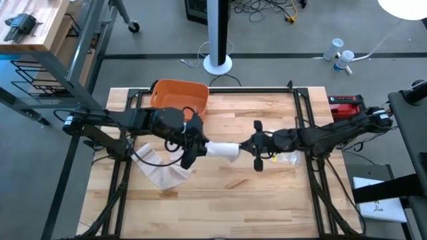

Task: Roll bandage
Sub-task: Roll the right white bandage

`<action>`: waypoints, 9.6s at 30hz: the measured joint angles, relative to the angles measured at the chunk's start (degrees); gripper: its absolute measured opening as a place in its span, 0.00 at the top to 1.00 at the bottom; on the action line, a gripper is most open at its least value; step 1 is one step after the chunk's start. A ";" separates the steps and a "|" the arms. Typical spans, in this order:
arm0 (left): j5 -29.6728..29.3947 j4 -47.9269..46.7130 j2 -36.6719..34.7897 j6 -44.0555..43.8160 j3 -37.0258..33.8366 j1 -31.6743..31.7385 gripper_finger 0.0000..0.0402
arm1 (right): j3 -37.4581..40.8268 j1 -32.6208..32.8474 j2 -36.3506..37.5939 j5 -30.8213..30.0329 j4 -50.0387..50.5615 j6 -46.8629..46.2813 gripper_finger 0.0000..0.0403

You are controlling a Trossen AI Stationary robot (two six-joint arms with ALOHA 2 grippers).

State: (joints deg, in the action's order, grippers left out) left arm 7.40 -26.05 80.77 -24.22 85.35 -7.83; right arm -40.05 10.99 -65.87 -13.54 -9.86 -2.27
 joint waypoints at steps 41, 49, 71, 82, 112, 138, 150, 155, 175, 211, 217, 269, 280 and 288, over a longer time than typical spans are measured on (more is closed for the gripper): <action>5.18 12.52 3.78 13.32 -11.31 -0.53 0.70 | -18.69 -4.17 -0.82 -16.68 7.86 19.19 0.99; 2.15 19.90 4.27 15.73 -14.95 -0.53 0.70 | -18.38 -7.05 -0.87 -15.11 8.23 13.35 0.99; -18.75 29.98 6.55 18.73 -19.85 4.14 0.71 | -24.94 -7.55 -3.18 -14.71 7.46 15.72 0.99; -20.46 30.95 9.90 18.69 -19.61 5.71 0.71 | -26.12 -7.03 -3.21 -12.63 7.40 14.26 0.99; -11.35 36.61 10.14 28.25 -19.74 0.71 0.71 | -26.07 -11.00 -3.58 -20.84 21.94 3.50 0.99; -0.11 21.25 4.84 -0.37 -19.74 -2.24 0.71 | -25.81 -0.40 0.57 -2.73 44.27 6.72 0.43; 0.59 17.65 -4.97 -5.60 -19.89 -2.23 0.71 | -2.60 12.87 5.67 -13.44 7.18 1.53 0.46; 0.70 17.94 -7.84 -5.22 -19.85 -2.23 0.71 | 6.25 11.30 -1.36 -13.47 -23.55 6.59 0.46; 0.68 20.24 -7.00 -4.78 -19.83 -2.25 0.71 | -3.23 6.19 -16.08 -10.41 -28.21 10.46 0.72; 0.66 26.46 -6.18 -2.81 -19.76 -2.19 0.71 | -10.10 7.10 -15.15 -7.00 -0.58 5.16 0.58; 0.68 24.98 -6.23 -3.89 -19.76 -2.19 0.71 | -14.79 8.93 -13.25 -7.48 11.42 3.70 0.42; 0.57 20.49 -6.22 -6.37 -19.81 -2.19 0.71 | -28.04 15.10 -12.67 -16.64 10.75 50.80 0.33; 0.63 20.25 -6.20 -6.37 -19.81 -2.19 0.71 | -28.04 13.52 -12.67 -16.40 10.80 41.57 0.52; 0.48 20.03 -6.20 -6.41 -19.81 -2.17 0.71 | -28.02 12.27 -12.67 -15.42 11.36 27.47 0.59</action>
State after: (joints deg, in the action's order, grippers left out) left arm 7.88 -6.02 74.56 -30.63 65.54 -10.00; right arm -68.07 23.27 -78.54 -28.96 1.50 25.20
